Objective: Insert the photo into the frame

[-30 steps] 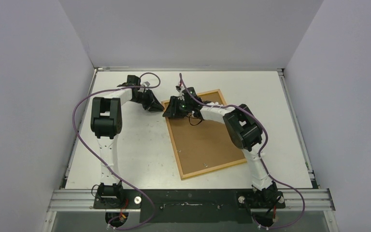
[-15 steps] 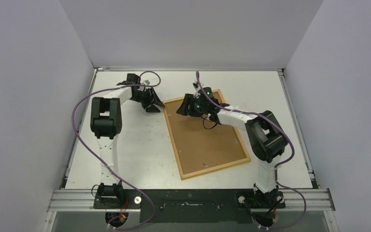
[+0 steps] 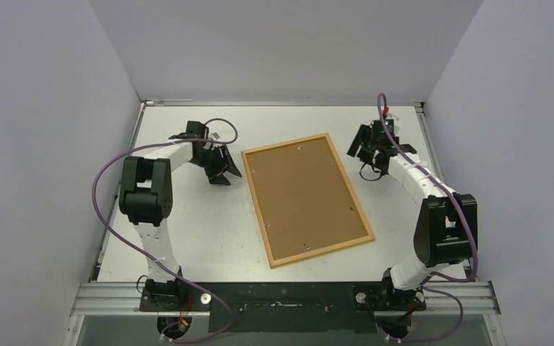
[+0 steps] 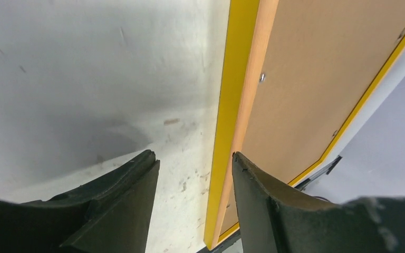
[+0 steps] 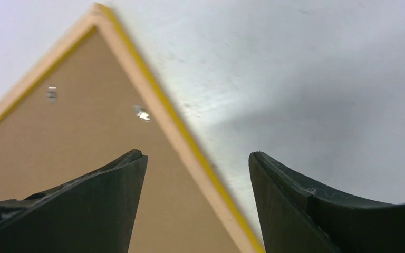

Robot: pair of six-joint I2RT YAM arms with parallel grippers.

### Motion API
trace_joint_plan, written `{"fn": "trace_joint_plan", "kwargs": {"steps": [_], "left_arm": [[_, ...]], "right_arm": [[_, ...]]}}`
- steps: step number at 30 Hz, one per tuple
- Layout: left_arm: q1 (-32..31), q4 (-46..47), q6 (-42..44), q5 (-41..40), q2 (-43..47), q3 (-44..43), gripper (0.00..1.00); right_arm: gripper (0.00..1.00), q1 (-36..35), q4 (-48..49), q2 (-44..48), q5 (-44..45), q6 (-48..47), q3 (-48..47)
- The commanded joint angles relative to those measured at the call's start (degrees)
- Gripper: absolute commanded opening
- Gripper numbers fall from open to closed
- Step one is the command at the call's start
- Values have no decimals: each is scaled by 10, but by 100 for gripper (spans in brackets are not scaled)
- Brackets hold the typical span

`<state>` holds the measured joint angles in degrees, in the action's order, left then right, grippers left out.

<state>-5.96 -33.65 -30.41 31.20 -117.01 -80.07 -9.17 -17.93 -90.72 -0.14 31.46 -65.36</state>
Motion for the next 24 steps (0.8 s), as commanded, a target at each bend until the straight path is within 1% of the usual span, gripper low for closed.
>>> {"fn": "trace_joint_plan", "kwargs": {"steps": [1, 3, 5, 9, 13, 18, 24], "left_arm": [[-36, 27, 5, -33, 62, 48, 52], [-52, 32, 3, -39, 72, 67, 52], [-64, 40, -2, -44, 80, 85, 52], [-85, 68, -21, -26, 77, 112, 53], [-105, 72, -28, -25, 69, 117, 53], [-107, 84, -39, -12, 57, 119, 53], [-107, 85, -44, 0, 44, 101, 49]], "right_arm": [[75, 39, -95, 13, 16, -15, 22], [77, 52, -107, 15, 6, -13, 34], [79, 62, -105, 17, -27, -8, 51], [80, 81, -113, 4, -80, -1, 74], [80, 84, -111, 13, -102, 1, 98], [81, 86, -110, 0, -150, -1, 110], [81, 86, -103, -1, -184, 1, 130]]}}
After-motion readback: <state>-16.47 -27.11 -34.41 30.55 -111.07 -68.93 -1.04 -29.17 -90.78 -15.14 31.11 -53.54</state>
